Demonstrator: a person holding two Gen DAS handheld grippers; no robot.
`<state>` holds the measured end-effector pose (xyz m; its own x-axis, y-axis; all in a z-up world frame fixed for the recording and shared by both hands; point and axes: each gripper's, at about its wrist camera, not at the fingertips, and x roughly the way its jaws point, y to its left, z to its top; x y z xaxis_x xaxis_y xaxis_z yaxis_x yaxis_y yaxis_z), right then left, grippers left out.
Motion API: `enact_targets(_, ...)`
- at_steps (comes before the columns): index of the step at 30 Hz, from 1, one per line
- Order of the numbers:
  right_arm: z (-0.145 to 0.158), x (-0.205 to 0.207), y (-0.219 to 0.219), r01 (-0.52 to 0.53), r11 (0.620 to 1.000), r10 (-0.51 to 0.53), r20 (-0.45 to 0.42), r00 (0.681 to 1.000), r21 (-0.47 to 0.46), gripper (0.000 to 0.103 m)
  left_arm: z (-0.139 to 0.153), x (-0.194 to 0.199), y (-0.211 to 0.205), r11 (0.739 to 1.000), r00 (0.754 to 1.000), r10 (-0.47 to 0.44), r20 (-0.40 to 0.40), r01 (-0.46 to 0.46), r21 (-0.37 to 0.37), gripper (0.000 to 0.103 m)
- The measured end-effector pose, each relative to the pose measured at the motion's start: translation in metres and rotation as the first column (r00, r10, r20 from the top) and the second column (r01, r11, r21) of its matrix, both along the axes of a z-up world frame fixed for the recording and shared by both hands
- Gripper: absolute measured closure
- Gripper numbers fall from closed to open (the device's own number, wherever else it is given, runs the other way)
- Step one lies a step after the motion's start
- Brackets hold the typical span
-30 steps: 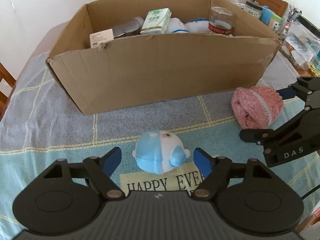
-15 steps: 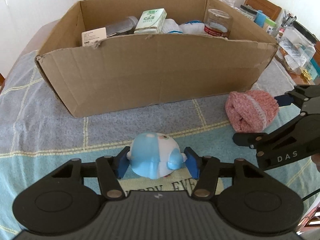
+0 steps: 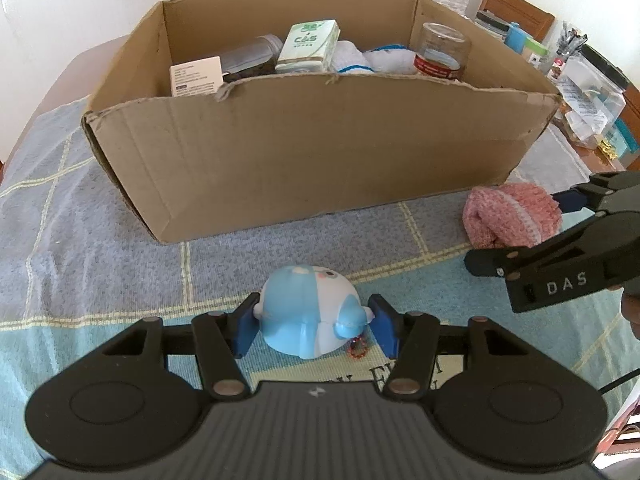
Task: Organize objects
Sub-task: 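Grasp the pink knit sock with the right gripper while the left grasps the light-blue plush, then carry the plush and pink sock into the box, open both grippers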
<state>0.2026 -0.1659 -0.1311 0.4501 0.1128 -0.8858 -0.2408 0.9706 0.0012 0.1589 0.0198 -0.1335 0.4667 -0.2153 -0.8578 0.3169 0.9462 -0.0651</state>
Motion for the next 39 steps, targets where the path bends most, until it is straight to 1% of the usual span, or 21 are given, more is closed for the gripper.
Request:
enact_targets(2,0.001,0.001,0.001,0.015,1.000,-0.015,-0.003,1.000,0.002,0.000,0.001,0.001,0.000,1.000,1.000,-0.005,-0.004,0.005,-0.002,0.046)
enact_targets(4,0.003,0.001,0.001,0.016,1.000,-0.016,0.003,1.000,0.014,0.003,0.003,0.002,0.000,1.000,1.000,-0.010,-0.010,0.010,-0.005,0.047)
enact_targets(6,0.005,0.001,0.002,0.016,1.000,-0.016,-0.003,1.000,0.009,0.010,0.005,0.002,0.000,1.000,1.000,-0.020,-0.015,0.020,-0.002,0.047)
enact_targets(7,0.005,0.001,0.004,0.013,1.000,-0.013,-0.002,1.000,0.003,0.012,0.006,0.002,-0.001,1.000,1.000,-0.028,-0.015,0.028,0.005,0.047)
enact_targets(9,0.008,0.001,0.006,0.004,1.000,-0.004,-0.005,1.000,0.004,0.016,0.010,0.001,-0.003,0.999,0.999,-0.049,-0.019,0.049,0.014,0.047)
enact_targets(15,0.018,-0.002,0.009,-0.045,0.999,0.045,-0.004,0.999,-0.018,0.023,0.032,0.001,-0.001,0.995,0.995,-0.097,-0.031,0.097,-0.005,0.048)
enact_targets(20,0.038,-0.007,0.005,-0.088,0.996,0.088,-0.010,0.996,0.000,0.023,0.062,0.003,0.003,0.991,0.991,-0.130,-0.030,0.130,-0.027,0.048)
enact_targets(25,0.068,-0.017,0.002,-0.159,0.987,0.159,0.016,0.987,-0.009,0.023,0.093,0.007,0.006,0.989,0.989,-0.145,-0.010,0.144,-0.030,0.048)
enact_targets(31,0.112,-0.024,0.006,-0.237,0.971,0.237,0.068,0.969,-0.003,0.023,0.128,0.022,0.005,0.988,0.987,-0.147,0.060,0.150,-0.037,0.048)
enact_targets(35,0.133,-0.022,0.011,-0.252,0.967,0.248,0.104,0.963,0.028,0.023,0.145,0.040,0.001,0.989,0.985,-0.137,0.106,0.142,-0.042,0.048)
enact_targets(39,0.147,-0.016,0.017,-0.255,0.966,0.246,0.136,0.960,0.052,0.023,0.152,0.061,-0.005,0.989,0.981,-0.140,0.135,0.146,-0.034,0.048)
